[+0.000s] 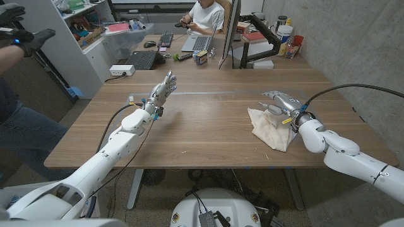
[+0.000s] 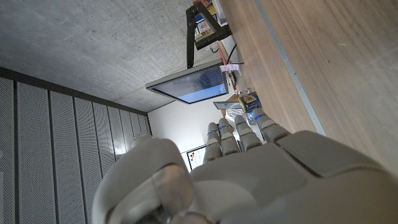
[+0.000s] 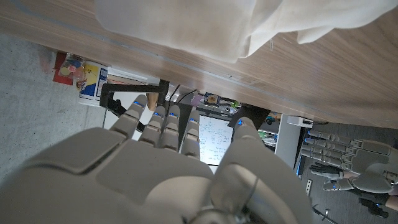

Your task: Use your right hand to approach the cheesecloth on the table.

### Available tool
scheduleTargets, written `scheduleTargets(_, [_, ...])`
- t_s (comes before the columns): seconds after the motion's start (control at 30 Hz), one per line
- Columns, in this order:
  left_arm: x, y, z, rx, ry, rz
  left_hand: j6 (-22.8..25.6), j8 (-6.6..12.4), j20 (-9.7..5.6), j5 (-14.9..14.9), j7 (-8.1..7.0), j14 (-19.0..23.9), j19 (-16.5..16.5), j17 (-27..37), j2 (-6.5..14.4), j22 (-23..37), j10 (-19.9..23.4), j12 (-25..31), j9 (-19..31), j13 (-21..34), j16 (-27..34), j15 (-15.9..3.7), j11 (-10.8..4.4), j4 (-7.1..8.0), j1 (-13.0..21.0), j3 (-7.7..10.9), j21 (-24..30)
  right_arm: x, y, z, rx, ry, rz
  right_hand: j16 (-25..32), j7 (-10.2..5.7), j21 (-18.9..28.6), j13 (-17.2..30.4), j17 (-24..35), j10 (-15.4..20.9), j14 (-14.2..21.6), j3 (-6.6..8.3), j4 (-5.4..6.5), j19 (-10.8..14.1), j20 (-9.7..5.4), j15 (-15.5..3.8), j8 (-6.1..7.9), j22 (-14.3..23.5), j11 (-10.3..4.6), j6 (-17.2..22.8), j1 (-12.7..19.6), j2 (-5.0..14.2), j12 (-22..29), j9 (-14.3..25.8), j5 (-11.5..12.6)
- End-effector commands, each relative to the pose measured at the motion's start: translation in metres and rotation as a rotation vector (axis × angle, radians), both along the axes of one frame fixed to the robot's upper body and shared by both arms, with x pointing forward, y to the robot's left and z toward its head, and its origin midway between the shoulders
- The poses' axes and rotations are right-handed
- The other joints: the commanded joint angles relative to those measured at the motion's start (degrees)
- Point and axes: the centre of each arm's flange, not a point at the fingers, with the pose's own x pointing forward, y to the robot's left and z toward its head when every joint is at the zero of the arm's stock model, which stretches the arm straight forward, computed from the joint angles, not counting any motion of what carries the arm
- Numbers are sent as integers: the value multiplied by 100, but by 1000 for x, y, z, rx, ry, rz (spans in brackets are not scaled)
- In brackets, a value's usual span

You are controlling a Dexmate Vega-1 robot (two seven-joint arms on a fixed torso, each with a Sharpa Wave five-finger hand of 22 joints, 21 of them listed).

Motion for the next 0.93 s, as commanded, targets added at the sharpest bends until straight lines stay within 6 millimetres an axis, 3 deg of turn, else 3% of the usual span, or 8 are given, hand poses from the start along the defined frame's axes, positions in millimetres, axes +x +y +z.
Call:
scheduleTargets(0.03, [4,-2,0,0,8,-2,51,-7,39,-30,-4,11,-6,16,25,22,14,-17,32,31,3,18,-30,2,18,-35,32,5,0,-5,-24,28,-9,28,-34,25,33,11,10,6,4,-36,-36,7,-17,-14,15,-23,-6,13,1,-5,27,9])
scheduleTargets(0.93, [13,-4,2,5,15,-9,57,-8,45,-44,-1,14,-18,16,43,22,13,-18,33,31,5,23,-24,4,38,-52,29,10,0,-11,-27,68,-20,40,-47,35,34,10,18,30,5,-50,-55,25,-36,-9,17,-15,-4,18,-4,8,28,12])
